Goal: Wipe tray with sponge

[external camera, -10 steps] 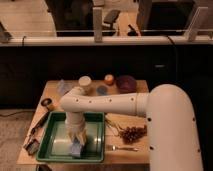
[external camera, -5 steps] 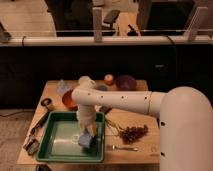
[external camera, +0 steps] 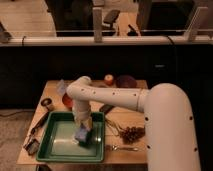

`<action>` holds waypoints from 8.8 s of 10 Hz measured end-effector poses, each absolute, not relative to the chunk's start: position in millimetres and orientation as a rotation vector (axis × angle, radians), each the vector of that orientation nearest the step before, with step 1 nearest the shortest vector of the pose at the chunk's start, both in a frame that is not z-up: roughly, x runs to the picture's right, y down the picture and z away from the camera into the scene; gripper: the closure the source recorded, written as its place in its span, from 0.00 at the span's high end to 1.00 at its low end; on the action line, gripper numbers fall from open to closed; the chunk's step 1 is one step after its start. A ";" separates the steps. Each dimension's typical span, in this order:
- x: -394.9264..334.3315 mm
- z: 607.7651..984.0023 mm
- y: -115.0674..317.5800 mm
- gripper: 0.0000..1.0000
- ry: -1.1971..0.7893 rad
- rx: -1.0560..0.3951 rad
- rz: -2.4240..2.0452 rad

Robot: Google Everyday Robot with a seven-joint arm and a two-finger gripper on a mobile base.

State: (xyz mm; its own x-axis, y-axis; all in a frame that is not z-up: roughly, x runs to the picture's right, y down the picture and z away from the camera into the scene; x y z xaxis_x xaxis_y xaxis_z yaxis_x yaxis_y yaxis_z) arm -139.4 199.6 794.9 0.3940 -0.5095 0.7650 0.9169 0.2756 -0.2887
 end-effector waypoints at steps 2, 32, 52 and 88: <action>-173.3 799.4 204.5 0.04 -0.656 -0.810 -1.104; -160.0 789.0 216.5 0.04 -0.774 -0.824 -1.160; -159.8 789.5 217.7 0.04 -0.774 -0.826 -1.159; -159.9 789.4 217.3 0.04 -0.774 -0.826 -1.159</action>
State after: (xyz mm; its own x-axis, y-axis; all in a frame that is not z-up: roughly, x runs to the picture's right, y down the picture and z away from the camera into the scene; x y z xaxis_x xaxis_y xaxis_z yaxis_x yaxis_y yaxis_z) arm -159.9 217.3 789.4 0.2238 -0.4592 0.8597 0.9700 0.1905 -0.1507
